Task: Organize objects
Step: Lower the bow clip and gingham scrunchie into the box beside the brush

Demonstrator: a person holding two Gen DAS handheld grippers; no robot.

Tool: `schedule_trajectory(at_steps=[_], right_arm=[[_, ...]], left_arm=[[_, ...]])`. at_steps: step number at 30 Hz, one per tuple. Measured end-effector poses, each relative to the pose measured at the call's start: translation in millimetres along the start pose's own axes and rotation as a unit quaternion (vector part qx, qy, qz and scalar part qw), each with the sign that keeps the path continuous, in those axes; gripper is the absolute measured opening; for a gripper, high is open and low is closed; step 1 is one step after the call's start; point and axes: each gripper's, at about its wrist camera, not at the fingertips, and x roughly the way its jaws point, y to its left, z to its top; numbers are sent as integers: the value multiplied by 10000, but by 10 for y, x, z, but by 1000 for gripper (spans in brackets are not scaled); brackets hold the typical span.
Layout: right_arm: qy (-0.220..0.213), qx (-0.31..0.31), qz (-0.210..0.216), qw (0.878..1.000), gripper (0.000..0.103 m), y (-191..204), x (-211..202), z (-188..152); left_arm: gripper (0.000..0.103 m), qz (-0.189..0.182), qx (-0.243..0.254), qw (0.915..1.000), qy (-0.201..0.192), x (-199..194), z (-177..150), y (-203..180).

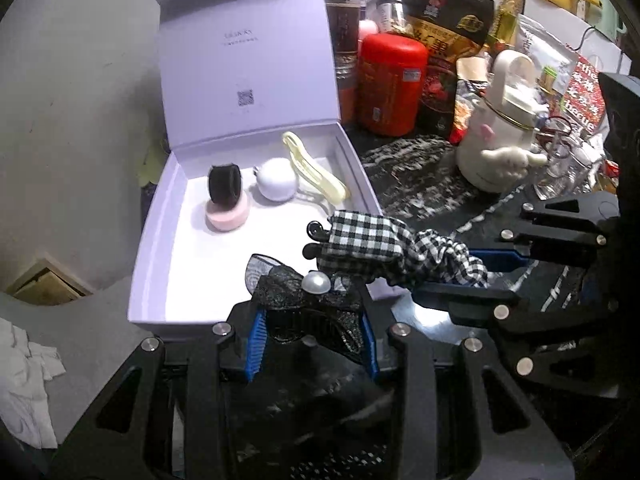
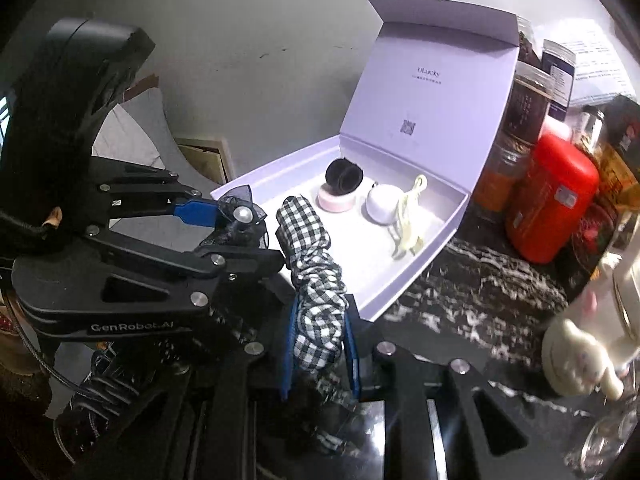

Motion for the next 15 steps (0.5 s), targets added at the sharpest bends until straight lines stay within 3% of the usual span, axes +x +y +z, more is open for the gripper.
schedule_trajectory(at_steps=[11, 15], right_arm=[[-202, 52, 106, 9997, 21, -254, 127, 319], [-245, 50, 132, 9996, 21, -313, 200, 393]], left_arm=[[36, 218, -555, 9982, -91, 178, 352, 196], [36, 470, -821, 9954, -128, 272, 446, 314]])
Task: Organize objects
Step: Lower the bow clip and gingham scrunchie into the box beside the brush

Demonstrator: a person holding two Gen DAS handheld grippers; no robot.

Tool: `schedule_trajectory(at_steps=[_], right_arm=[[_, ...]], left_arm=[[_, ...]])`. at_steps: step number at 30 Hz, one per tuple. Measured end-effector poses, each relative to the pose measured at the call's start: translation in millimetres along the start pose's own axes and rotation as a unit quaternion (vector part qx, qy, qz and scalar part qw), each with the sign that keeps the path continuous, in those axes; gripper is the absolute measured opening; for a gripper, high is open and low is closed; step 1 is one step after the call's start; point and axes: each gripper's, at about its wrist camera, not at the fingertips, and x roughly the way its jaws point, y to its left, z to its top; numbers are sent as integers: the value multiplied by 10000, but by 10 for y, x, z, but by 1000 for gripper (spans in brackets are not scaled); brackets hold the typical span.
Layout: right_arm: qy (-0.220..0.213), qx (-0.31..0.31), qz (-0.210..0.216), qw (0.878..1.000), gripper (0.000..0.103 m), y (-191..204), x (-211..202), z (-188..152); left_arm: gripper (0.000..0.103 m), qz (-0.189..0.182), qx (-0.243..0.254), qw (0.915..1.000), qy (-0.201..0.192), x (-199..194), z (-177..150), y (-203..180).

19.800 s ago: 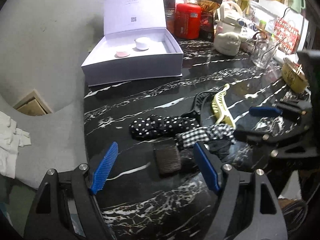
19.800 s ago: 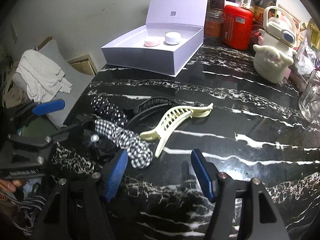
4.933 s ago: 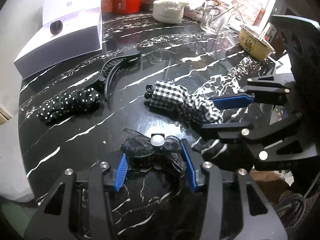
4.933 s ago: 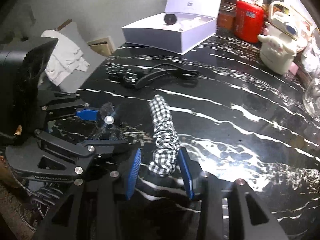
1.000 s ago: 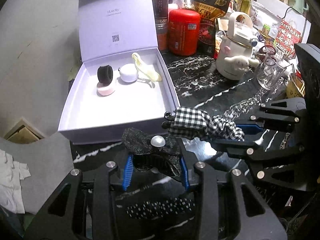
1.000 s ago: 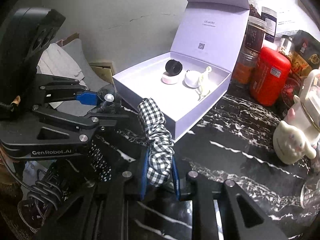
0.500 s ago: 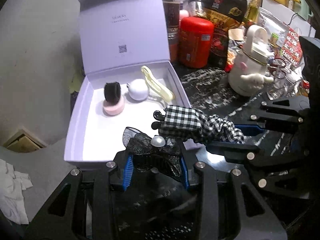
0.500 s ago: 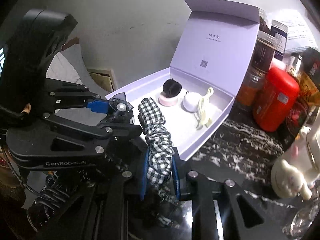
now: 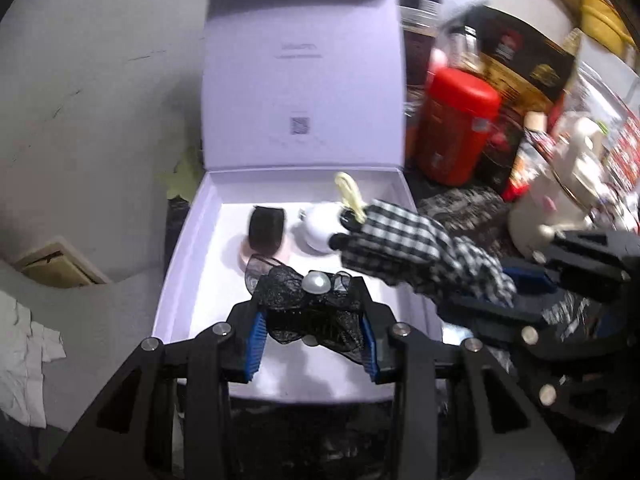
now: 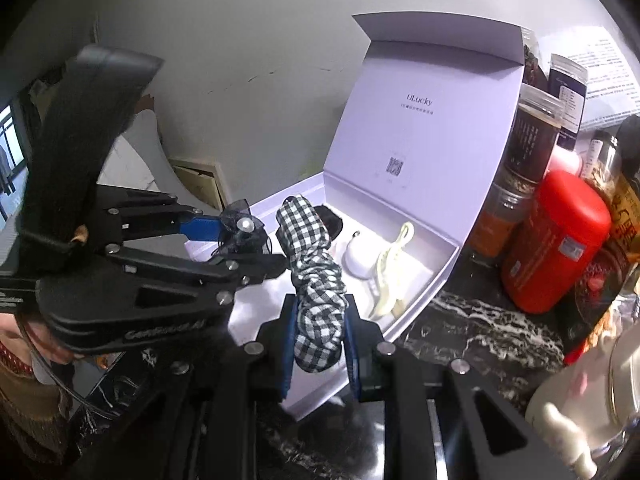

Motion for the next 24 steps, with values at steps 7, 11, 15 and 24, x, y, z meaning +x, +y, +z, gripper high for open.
schedule_trajectory(at_steps=[7, 11, 15, 24], right_arm=[[-19, 213, -34, 9998, 21, -122, 182, 136], [37, 265, -96, 9996, 21, -164, 339, 207], [49, 495, -155, 9986, 21, -244, 490, 302], [249, 738, -425, 9961, 21, -297, 720, 313]], left_arm=[[36, 71, -353, 9993, 56, 250, 123, 210], [36, 164, -522, 9984, 167, 439, 181, 318], [37, 117, -615, 9978, 235, 574, 210, 397], [37, 423, -737, 9953, 467, 761, 131, 527]])
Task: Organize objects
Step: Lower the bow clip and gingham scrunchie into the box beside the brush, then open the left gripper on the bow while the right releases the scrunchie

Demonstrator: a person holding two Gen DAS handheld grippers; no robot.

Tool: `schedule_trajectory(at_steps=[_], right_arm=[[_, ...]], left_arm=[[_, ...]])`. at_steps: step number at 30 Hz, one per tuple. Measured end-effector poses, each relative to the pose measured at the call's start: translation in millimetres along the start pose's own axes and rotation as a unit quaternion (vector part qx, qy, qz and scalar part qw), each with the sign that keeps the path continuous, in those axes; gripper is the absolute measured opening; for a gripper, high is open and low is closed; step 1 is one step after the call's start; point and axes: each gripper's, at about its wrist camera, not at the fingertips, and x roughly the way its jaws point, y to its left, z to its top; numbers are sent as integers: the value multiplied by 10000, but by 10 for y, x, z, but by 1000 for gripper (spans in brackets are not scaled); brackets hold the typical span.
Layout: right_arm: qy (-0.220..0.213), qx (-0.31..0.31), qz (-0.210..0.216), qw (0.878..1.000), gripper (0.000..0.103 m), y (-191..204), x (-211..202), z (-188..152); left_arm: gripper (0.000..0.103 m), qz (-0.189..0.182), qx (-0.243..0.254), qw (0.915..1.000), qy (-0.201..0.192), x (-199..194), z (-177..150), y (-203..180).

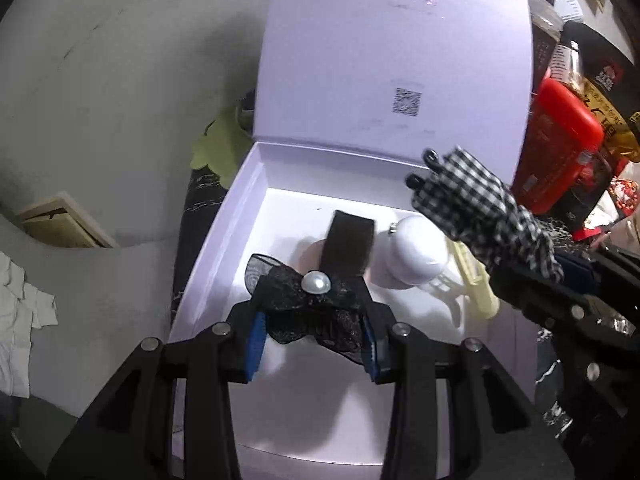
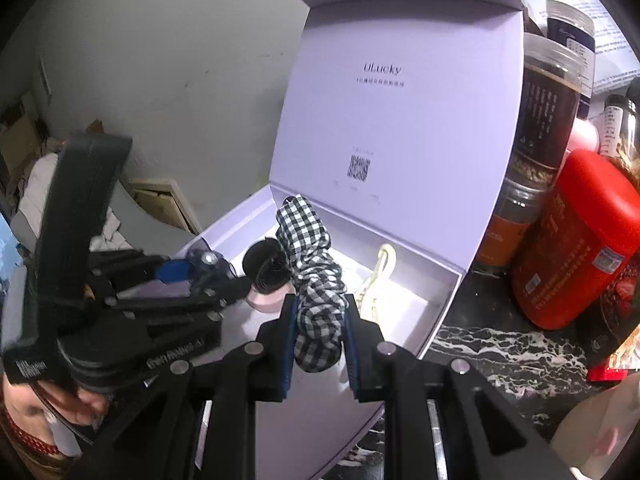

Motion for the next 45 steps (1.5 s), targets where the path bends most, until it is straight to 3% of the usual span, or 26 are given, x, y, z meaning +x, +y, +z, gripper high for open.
schedule_trajectory(at_steps=[4, 8, 11, 14, 18, 32, 39, 45], right_arm=[[110, -7, -4, 9999, 21, 19, 67, -47], [235, -21, -51, 9997, 21, 22, 136, -92], [328, -7, -98, 9994, 21, 7, 189, -120], [445, -1, -81, 9990, 21, -3, 251, -152], [544, -58, -13, 9985, 21, 6, 286, -188], [722, -12, 28, 9974, 22, 4, 351, -263], [769, 94, 42, 9970, 24, -11, 369, -287], [779, 19, -51, 9969, 35, 34, 343, -294]], left_arm=[[37, 84, 49, 9999, 110, 83, -29, 0], [37, -119, 51, 9997, 224, 148, -49, 9], [37, 58, 68, 9995, 296, 211, -71, 1], [37, -196, 44, 9992, 352, 245, -89, -11], [37, -206, 86, 9988, 431, 293, -116, -60], [37, -16, 219, 9978, 622, 384, -199, -184], [53, 71, 122, 9976, 684, 395, -209, -190], [60, 139, 133, 9971, 734, 397, -225, -225]])
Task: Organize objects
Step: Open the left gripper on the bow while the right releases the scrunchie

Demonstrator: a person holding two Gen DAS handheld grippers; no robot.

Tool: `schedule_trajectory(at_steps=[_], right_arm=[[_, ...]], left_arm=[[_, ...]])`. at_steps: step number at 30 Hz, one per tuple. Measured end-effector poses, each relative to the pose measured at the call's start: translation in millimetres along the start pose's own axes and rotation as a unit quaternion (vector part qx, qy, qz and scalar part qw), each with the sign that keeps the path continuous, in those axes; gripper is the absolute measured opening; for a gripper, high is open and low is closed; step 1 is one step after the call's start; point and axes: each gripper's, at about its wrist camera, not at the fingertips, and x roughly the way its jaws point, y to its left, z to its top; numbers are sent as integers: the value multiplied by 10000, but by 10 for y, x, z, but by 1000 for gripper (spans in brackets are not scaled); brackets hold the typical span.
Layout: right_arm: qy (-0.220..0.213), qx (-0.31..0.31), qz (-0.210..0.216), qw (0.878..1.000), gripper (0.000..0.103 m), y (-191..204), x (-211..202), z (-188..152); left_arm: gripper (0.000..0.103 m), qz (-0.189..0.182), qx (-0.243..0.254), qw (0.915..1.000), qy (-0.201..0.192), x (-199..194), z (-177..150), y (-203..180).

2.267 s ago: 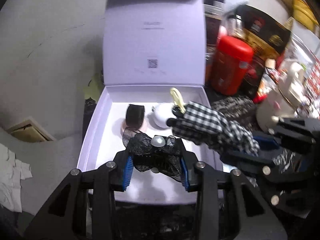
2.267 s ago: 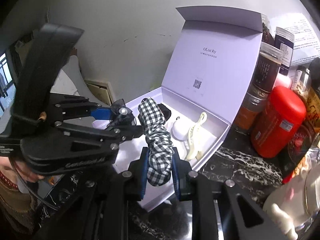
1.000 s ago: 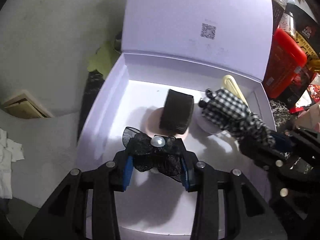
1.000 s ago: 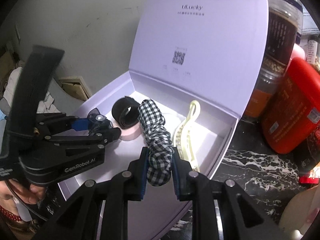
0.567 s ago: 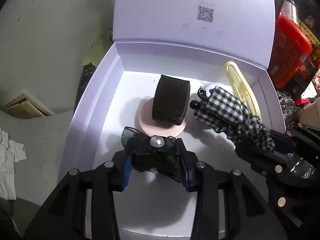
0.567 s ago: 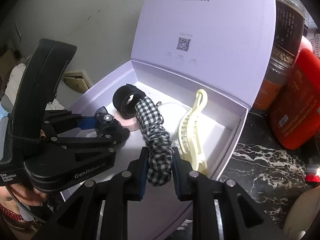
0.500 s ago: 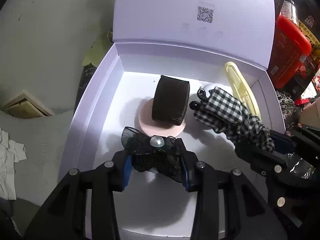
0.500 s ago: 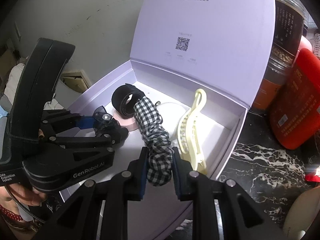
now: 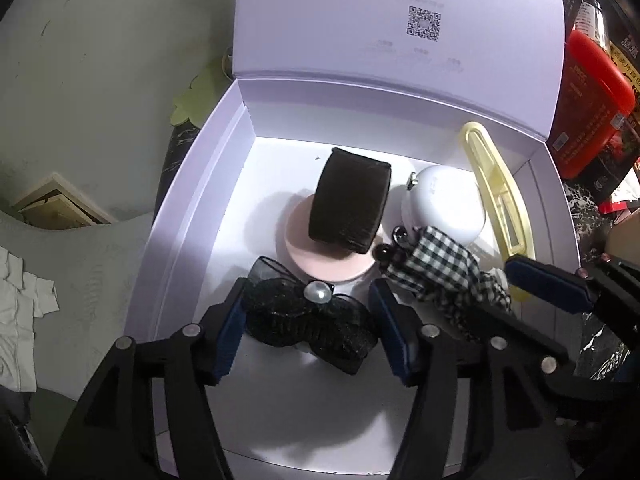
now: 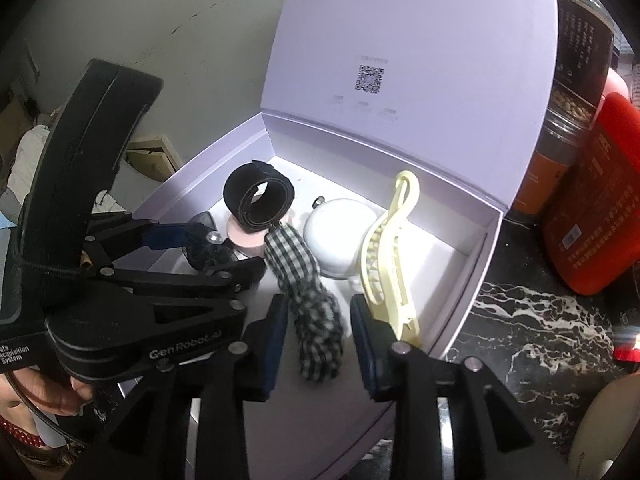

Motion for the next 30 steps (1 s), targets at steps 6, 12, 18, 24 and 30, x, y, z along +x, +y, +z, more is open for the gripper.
schedule_trajectory(at_steps=[6, 12, 18, 24, 30], right_arm=[[-125, 43, -156, 9998, 38, -35, -121, -14], [-361, 72, -241, 9990, 39, -46, -316, -24], [-526, 111, -324, 9980, 42, -153, -391, 134], [-652, 70, -488, 9967, 44, -3, -576, 93], [-781, 26, -583, 9952, 46, 6, -639, 55]], left_arm=[[62, 32, -12, 9999, -120, -105, -14, -31], [62, 59, 122, 9994, -331, -296, -44, -131], [63, 156, 63, 9981, -588, -522, -40, -210], [67, 336, -50, 9970, -701, -542, -21, -164], [67, 379, 4, 9959, -826, -710, -76, 10]])
